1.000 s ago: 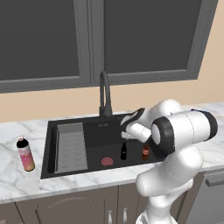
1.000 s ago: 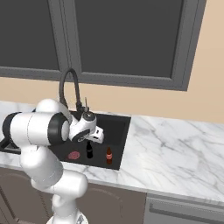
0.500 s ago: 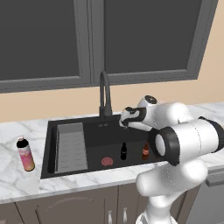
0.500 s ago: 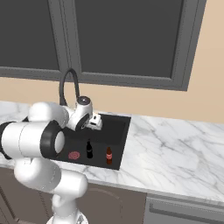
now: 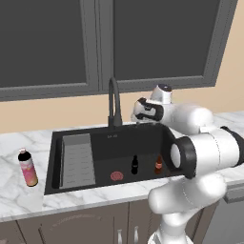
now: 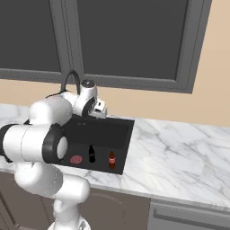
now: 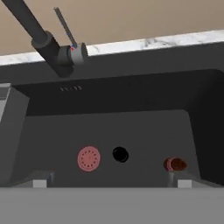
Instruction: Place the large bottle from the dining counter next to the other large bottle outside the sink, and place the small bottle from the dining counter next to the other small bottle inside the sink.
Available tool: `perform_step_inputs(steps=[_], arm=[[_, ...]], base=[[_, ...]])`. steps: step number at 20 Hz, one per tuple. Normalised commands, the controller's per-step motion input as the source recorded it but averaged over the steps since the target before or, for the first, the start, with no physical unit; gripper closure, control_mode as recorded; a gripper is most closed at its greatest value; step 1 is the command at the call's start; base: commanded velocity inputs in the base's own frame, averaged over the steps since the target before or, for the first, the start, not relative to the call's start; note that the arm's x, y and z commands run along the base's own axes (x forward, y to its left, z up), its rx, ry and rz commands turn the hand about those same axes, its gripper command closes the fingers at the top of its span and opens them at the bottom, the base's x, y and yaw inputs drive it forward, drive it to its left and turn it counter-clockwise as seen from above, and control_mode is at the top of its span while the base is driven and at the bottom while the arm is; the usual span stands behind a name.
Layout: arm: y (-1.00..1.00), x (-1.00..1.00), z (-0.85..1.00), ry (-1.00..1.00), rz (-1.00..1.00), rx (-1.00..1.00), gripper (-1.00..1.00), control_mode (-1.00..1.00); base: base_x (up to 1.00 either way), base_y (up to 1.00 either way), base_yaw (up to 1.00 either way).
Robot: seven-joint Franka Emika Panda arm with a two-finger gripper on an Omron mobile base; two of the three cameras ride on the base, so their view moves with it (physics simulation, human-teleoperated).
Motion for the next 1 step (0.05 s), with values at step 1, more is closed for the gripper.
perform_step_inputs(steps=[1], arm=[[-0.16, -0.19, 0.70, 0.00, 0.00, 0.00, -1.00, -1.00]], base=[[0.00, 0.00, 0.00]])
